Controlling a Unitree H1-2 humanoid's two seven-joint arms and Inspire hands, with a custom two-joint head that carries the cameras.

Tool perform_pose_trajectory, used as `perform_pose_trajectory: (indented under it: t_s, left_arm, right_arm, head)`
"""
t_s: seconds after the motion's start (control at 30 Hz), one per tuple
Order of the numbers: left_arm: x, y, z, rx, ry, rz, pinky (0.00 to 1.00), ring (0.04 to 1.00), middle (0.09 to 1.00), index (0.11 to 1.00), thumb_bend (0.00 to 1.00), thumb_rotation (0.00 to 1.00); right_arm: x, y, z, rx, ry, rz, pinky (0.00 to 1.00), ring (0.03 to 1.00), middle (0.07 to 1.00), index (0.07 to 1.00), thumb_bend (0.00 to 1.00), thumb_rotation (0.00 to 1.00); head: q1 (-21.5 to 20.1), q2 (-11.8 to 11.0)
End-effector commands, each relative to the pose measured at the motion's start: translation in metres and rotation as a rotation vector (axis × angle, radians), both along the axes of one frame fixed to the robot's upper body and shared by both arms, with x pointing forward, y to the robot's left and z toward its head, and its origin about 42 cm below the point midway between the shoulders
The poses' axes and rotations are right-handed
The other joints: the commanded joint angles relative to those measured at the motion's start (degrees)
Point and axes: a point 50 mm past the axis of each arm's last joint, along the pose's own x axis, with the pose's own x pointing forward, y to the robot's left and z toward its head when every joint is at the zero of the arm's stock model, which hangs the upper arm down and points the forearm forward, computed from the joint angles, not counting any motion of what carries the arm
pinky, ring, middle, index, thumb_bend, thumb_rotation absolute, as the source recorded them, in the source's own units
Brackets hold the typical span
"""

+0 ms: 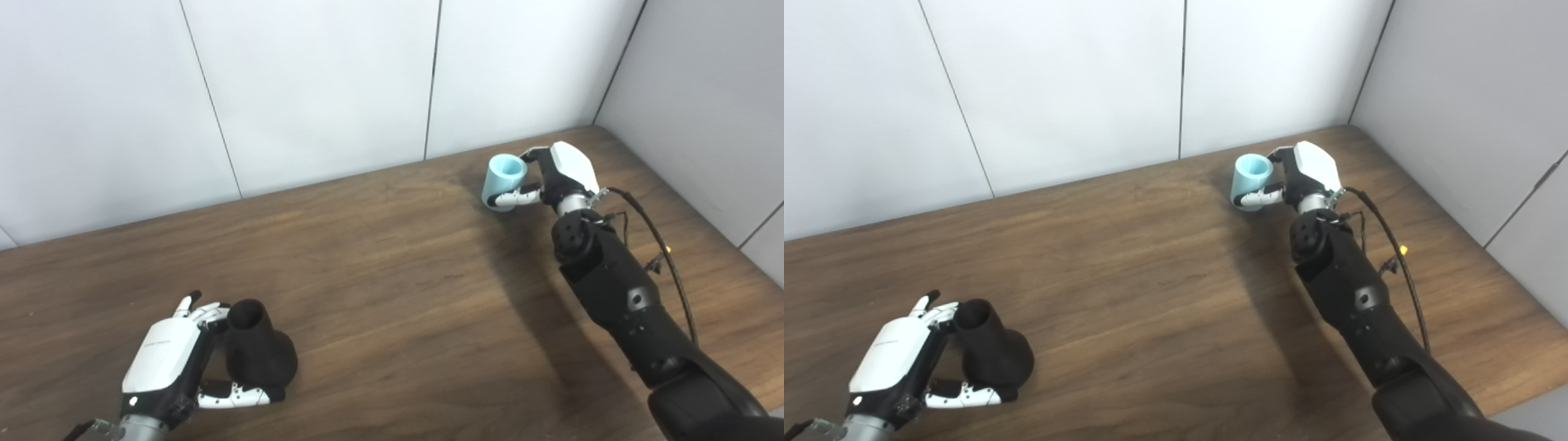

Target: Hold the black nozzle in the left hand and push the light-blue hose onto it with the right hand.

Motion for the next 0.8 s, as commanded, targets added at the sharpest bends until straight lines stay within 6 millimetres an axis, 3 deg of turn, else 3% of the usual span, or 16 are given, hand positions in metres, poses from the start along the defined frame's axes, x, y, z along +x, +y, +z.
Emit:
perform_pose_trajectory:
  t_s: [0.0,0.23,0.27,0.37,0.77]
  left_arm:
    - [-0.0027,0.0038,-0.0027,0.037,0.012,-0.002,1.0,0.834,0.726,0.48,0.52,0.05]
    - [-0.0024,0.0035,-0.0035,0.033,0.008,-0.001,1.0,0.834,0.723,0.48,0.52,0.05]
    - [-0.0025,0.0038,-0.0033,0.037,0.01,-0.002,1.0,0.837,0.727,0.48,0.52,0.05]
    - [-0.0029,0.0042,-0.003,0.044,0.014,-0.001,1.0,0.842,0.732,0.48,0.52,0.05]
    - [-0.0039,0.0024,-0.0027,0.05,0.015,0.006,1.0,0.836,0.729,0.48,0.52,0.06]
  right_arm:
    - [0.0069,-0.0051,0.0325,-0.065,-0.112,0.014,0.71,0.842,0.76,0.604,0.81,0.33]
    - [0.0075,-0.0019,0.0307,-0.067,-0.126,0.01,0.72,0.853,0.788,0.573,0.77,0.34]
    - [0.0075,-0.0012,0.0305,-0.065,-0.127,0.008,0.73,0.852,0.79,0.525,0.62,0.24]
    - [0.0074,0.0006,0.0304,-0.068,-0.134,0.004,0.74,0.856,0.793,0.495,0.53,0.17]
    - [0.0094,0.0026,0.0274,-0.026,-0.186,-0.012,0.76,0.846,0.767,0.486,0.52,0.17]
  head:
    - [-0.08,0.01]
    - [0.03,0.08]
    - [0.03,0.08]
    - [0.01,0.21]
    - [0.19,0.3]
